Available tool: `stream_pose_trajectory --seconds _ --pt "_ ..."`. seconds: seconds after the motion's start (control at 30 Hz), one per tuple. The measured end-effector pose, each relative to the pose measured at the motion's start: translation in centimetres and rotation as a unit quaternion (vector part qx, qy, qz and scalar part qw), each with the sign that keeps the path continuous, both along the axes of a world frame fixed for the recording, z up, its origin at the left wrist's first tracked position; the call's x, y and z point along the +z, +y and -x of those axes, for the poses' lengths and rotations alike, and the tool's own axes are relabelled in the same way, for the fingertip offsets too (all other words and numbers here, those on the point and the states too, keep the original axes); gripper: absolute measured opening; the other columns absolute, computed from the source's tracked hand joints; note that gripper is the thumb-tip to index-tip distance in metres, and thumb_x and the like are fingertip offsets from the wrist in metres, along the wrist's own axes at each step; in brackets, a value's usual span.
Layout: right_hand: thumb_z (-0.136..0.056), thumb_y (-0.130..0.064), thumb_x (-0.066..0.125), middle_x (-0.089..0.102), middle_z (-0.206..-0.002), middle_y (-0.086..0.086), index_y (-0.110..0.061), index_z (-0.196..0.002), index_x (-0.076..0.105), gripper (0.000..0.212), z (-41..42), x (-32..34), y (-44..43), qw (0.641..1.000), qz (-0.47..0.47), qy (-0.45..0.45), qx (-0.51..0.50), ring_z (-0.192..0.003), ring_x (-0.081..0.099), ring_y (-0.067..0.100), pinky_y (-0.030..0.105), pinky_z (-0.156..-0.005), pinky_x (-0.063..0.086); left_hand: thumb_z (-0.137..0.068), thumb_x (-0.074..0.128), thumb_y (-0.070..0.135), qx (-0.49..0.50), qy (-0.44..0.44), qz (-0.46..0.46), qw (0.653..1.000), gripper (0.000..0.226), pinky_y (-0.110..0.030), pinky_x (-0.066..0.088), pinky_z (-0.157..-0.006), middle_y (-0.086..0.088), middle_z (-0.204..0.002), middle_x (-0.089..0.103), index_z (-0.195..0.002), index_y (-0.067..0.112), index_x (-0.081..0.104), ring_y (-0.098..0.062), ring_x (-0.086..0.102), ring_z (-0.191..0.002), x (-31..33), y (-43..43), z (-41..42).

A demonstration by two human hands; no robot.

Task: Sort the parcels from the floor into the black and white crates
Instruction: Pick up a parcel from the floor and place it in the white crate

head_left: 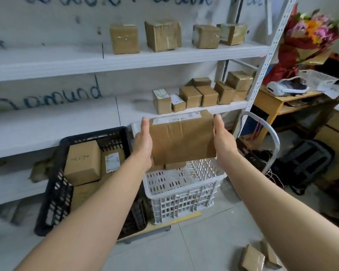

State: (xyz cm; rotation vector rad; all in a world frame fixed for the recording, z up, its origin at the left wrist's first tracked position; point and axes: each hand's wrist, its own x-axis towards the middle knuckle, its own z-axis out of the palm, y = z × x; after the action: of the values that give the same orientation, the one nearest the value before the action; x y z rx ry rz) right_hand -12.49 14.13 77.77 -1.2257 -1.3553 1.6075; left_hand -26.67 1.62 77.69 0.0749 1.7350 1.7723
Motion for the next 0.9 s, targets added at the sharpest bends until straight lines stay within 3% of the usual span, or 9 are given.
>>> stream_pose_trajectory --seconds 0.07,0.13,0.2,0.33,0.5,0.63,0.73,0.8,0.9 --pt "-0.081 -0.075 0.037 0.067 -0.102 -0.006 -0.022 -0.107 0.067 0.067 1.9 0.0 -0.1 0.999 0.029 0.006 0.024 -0.095 0.059 0.015 0.032 -0.073 0.043 -0.081 0.045 0.074 0.028 -0.01 -0.03 0.999 0.058 -0.036 0.056 -0.069 -0.002 -0.098 0.074 -0.105 0.025 0.063 -0.02 0.071 -0.085 0.0 -0.8 2.0" --pt "-0.082 -0.075 0.037 0.074 -0.093 -0.002 -0.021 -0.099 0.069 0.065 3.5 -0.1 -0.1 0.995 0.077 0.029 0.048 -0.085 0.068 0.016 0.031 -0.059 0.048 -0.085 0.054 0.06 0.035 -0.005 -0.042 0.999 0.04 -0.029 0.052 -0.056 0.002 -0.078 0.075 -0.097 0.024 0.064 -0.016 0.072 -0.068 -0.4 -1.2 4.0" --pt "-0.081 -0.074 0.042 0.075 -0.091 0.006 -0.016 -0.099 0.069 0.066 5.0 -0.6 0.1 0.989 0.12 0.057 0.067 -0.081 0.072 0.024 0.036 -0.063 0.056 -0.088 0.058 0.042 0.014 0.022 -0.031 0.999 0.027 -0.034 0.054 -0.064 -0.002 -0.086 0.075 -0.099 0.019 0.064 -0.019 0.072 -0.074 -1.1 -1.2 5.5" --pt "-0.082 -0.069 0.047 0.074 -0.094 0.011 -0.015 -0.098 0.068 0.06 7.5 -2.2 1.0 0.99 0.119 0.049 0.053 -0.085 0.071 0.028 0.048 -0.08 0.056 -0.082 0.056 0.016 0.016 0.056 0.002 0.998 0.01 -0.047 0.051 -0.088 -0.01 -0.1 0.066 -0.092 0.018 0.055 -0.03 0.063 -0.098 -2.7 -0.5 8.3" --pt "-0.076 -0.069 0.056 0.067 -0.101 0.005 -0.017 -0.098 0.061 0.057 9.9 -4.5 2.1 0.991 0.13 0.017 -0.004 -0.093 0.063 0.024 0.043 -0.09 0.05 -0.077 0.043 0.001 -0.011 0.056 -0.001 0.998 0.043 -0.033 0.048 -0.065 -0.006 -0.102 0.062 -0.108 0.025 0.06 -0.022 0.06 -0.087 -4.7 0.3 10.5" --pt "-0.078 -0.066 0.055 0.063 -0.106 0.006 -0.015 -0.099 0.06 0.055 10.8 -6.5 3.2 0.992 0.118 -0.028 -0.02 -0.099 0.059 0.026 0.048 -0.096 0.047 -0.082 0.043 0.015 -0.001 0.005 -0.02 1.0 0.023 -0.023 0.044 -0.051 0.0 -0.074 0.064 -0.085 0.024 0.064 -0.012 0.063 -0.063 -5.5 1.0 11.4" --pt "-0.082 -0.062 0.054 0.061 -0.113 0.006 -0.016 -0.117 0.059 0.058 11.0 -7.7 4.3 0.992 0.112 -0.052 -0.019 -0.103 0.057 0.026 0.044 -0.094 0.047 -0.085 0.052 0.022 0.009 -0.007 -0.019 1.0 0.012 -0.02 0.044 -0.045 0.004 -0.059 0.062 -0.077 0.021 0.061 -0.006 0.061 -0.046 -6.3 1.9 12.0" --pt "-0.084 -0.061 0.053 0.06 -0.111 0.006 -0.015 -0.124 0.057 0.061 11.2 -8.3 5.2 0.991 0.11 -0.071 -0.002 -0.101 0.058 0.025 0.041 -0.089 0.049 -0.086 0.056 0.022 -0.007 0.012 -0.003 1.0 0.009 -0.021 0.044 -0.049 0.005 -0.062 0.066 -0.08 0.024 0.062 -0.007 0.063 -0.05 -6.9 2.9 12.1" --pt "-0.084 -0.059 0.055 0.058 -0.119 0.009 -0.016 -0.13 0.052 0.063 11.5 -9.6 7.2 0.985 0.124 -0.115 0.035 -0.104 0.058 0.029 0.048 -0.091 0.051 -0.091 0.054 0.016 -0.017 0.003 0.002 1.0 0.02 -0.024 0.046 -0.055 0.0 -0.085 0.067 -0.108 0.021 0.062 -0.012 0.064 -0.07 -8.0 4.9 12.0"
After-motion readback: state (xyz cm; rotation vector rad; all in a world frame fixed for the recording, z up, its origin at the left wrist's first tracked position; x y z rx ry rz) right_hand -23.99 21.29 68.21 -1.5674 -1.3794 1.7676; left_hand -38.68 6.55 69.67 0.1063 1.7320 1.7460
